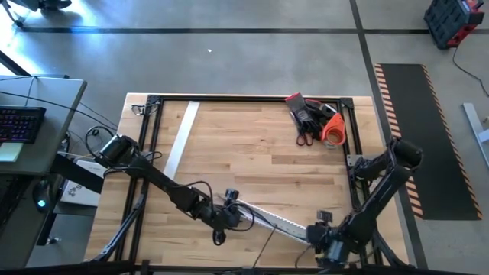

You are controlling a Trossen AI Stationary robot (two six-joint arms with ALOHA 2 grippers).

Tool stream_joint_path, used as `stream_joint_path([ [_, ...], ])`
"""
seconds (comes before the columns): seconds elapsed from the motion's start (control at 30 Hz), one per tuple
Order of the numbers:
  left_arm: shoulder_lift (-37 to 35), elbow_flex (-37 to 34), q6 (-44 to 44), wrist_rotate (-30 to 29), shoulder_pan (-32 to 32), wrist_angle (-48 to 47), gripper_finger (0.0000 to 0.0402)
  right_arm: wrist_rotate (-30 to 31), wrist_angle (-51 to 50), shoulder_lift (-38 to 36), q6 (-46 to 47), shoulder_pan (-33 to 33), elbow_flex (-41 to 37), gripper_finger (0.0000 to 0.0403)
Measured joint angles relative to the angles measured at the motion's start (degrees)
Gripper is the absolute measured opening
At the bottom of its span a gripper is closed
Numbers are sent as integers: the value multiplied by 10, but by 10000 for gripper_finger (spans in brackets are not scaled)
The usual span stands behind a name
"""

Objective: Ziptie cables
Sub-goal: Put the colored ziptied cable into the white cable duct

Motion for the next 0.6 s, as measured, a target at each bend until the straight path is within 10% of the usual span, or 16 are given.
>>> stream_joint_path([
  [0.27, 69, 0, 66, -2, 2, 181, 86, 201, 187, 54, -134, 10, 0, 165],
  [0.6, 103, 12, 46, -6, 6, 201, 86, 99, 173, 133, -201, -31, 0, 165],
])
